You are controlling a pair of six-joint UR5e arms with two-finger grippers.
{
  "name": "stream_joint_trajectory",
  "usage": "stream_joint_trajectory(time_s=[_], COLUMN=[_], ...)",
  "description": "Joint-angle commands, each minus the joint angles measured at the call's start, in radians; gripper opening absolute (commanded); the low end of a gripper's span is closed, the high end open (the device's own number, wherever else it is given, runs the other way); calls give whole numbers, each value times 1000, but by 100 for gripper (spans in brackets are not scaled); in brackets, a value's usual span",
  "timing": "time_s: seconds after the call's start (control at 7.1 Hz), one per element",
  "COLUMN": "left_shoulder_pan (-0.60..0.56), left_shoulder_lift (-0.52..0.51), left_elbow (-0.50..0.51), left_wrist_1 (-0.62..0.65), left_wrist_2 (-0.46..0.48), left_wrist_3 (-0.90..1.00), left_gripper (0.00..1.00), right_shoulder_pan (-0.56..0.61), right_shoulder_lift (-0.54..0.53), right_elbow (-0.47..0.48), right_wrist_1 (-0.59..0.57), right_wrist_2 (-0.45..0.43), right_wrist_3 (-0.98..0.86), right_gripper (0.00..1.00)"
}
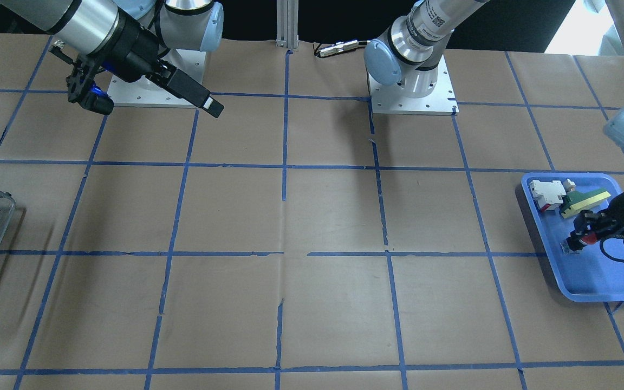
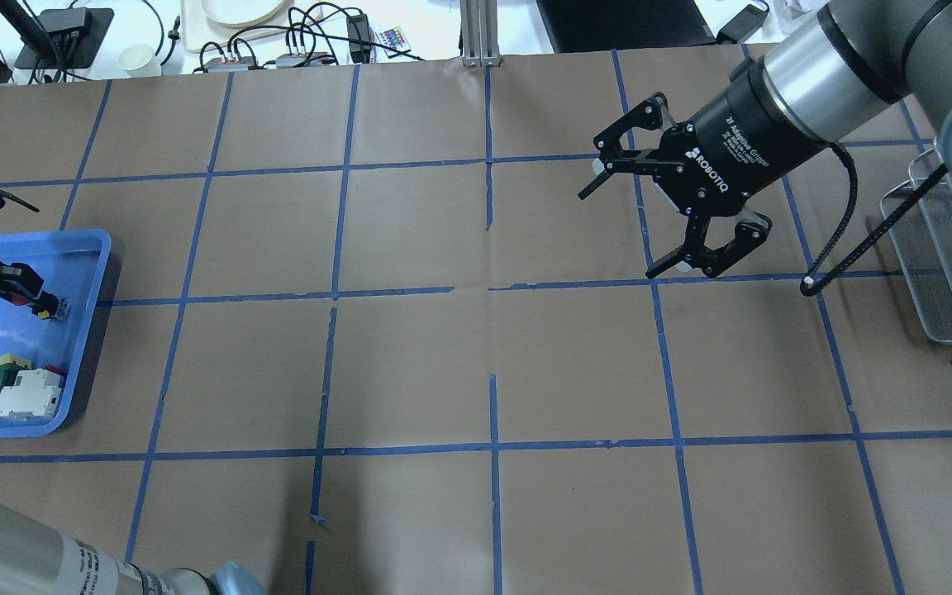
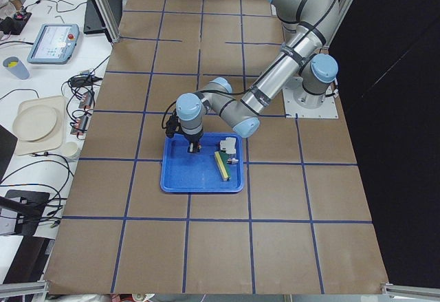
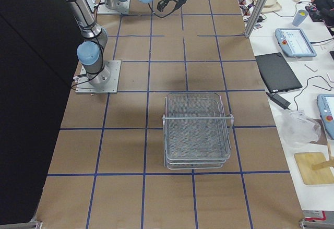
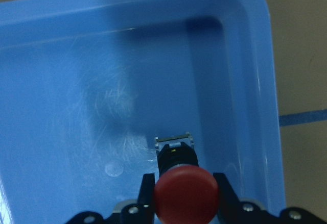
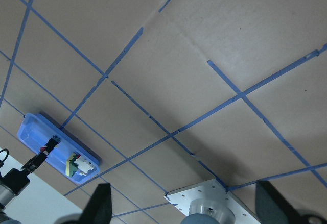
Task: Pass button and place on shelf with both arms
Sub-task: 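Lift the red button out of the tray with the left gripper toward the right gripper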
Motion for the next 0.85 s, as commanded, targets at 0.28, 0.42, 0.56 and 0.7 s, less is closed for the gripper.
stream_joint_trajectory(time_s=[0.28, 0.42, 0.56, 0.7], left_shoulder_pan=[6, 1, -8, -28], left_shoulder_lift=[35, 76, 114, 156], left_elbow=[8, 5, 8, 7], left_wrist_1=[-30, -90, -186, -278], left_wrist_2=[-4, -5, -17, -68], left_wrist_3=[7, 6, 3, -6], left_gripper=[3, 3, 3, 3], right_shoulder_pan=[-4, -13, -23, -28], right_shoulder_lift=[7, 6, 6, 3], right_elbow=[5, 5, 14, 22], right_wrist_1=[64, 70, 84, 119], right_wrist_2=[196, 202, 206, 210], right_wrist_3=[-11, -12, 0, 0], right_gripper=[100, 100, 100, 100])
